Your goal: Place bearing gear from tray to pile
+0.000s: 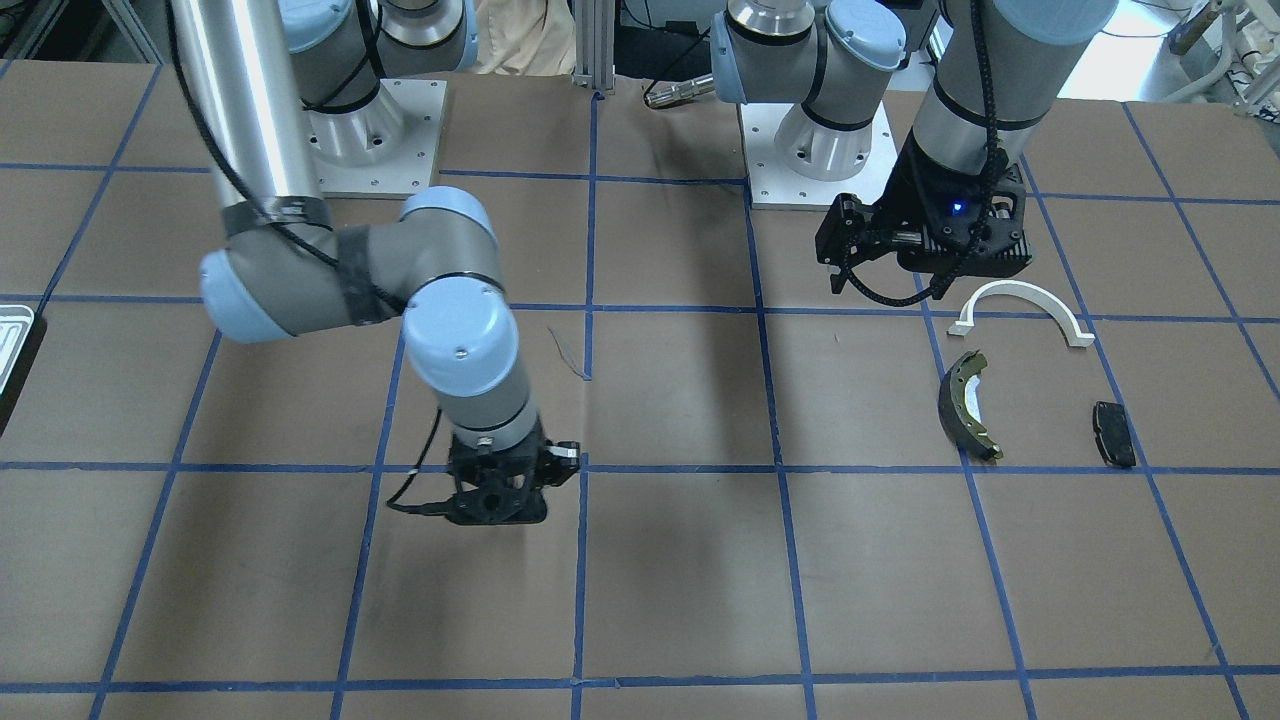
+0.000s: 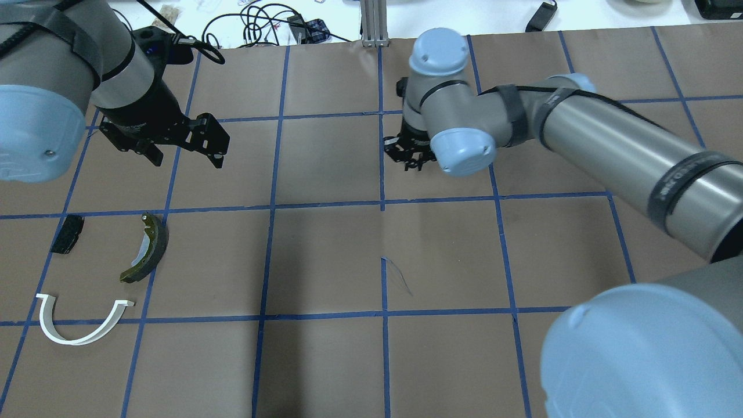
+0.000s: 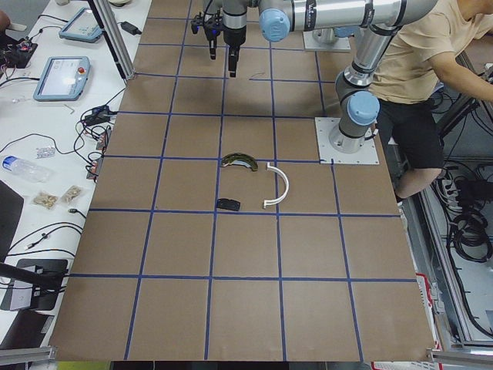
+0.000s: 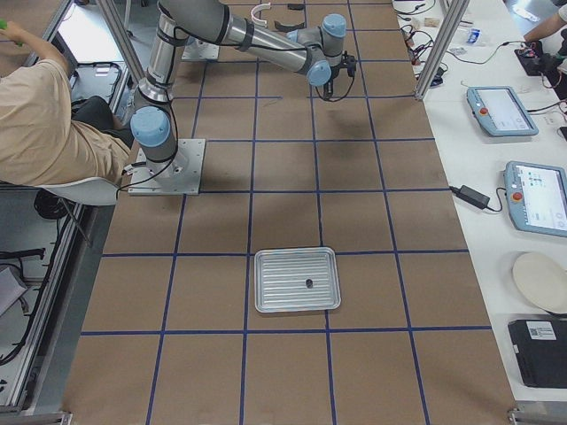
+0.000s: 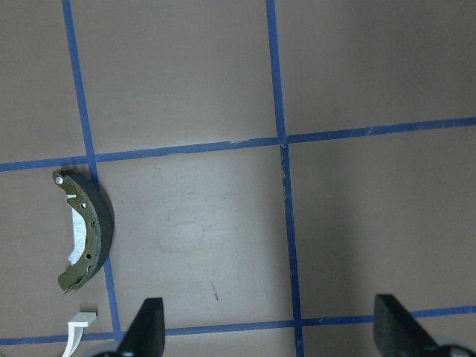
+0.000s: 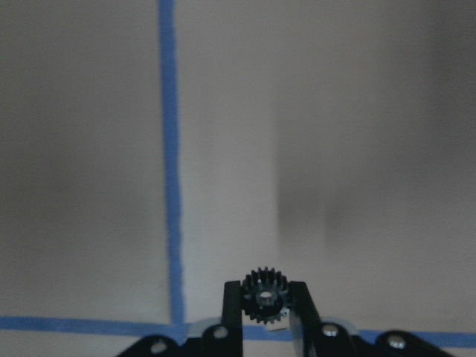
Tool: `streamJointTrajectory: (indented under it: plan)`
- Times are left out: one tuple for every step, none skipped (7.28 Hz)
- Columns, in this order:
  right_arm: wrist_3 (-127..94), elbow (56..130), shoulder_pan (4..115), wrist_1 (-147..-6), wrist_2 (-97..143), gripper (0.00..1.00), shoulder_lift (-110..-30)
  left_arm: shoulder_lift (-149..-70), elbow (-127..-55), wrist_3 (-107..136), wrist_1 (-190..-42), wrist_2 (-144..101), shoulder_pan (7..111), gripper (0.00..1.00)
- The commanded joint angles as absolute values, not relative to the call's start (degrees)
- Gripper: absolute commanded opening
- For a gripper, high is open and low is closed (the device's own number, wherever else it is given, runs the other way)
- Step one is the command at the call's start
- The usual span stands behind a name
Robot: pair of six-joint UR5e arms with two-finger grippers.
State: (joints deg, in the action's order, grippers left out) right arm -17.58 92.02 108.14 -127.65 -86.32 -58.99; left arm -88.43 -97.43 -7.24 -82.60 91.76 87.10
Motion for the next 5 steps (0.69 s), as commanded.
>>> streamJointTrajectory:
  plan:
    - [-25.9, 91.9, 116.3, -131.7, -85.4, 0.2, -56.6, -88.7, -97.9, -6.8, -82.6, 92.0, 87.0, 1.0]
    - [-26.5, 92.5, 116.8, -131.7, -85.4, 0.48, -57.4, -89.5, -97.8, -6.8, -82.6, 92.3, 86.9, 1.0]
    - [-26.6, 92.6, 116.8, -131.7, -85.6, 0.93, -57.5, -89.8, -98.1, -7.4, -82.4, 92.3, 86.7, 1.0]
    - [-25.3, 92.8, 116.8, -130.4, -86.3, 1.0, -58.0, -90.8, -97.9, -7.0, -81.9, 92.1, 86.7, 1.0]
    - [-20.9, 92.4, 114.7, -126.6, -86.6, 1.0, -59.1, -91.0, -98.0, -6.2, -81.6, 92.1, 86.7, 1.0]
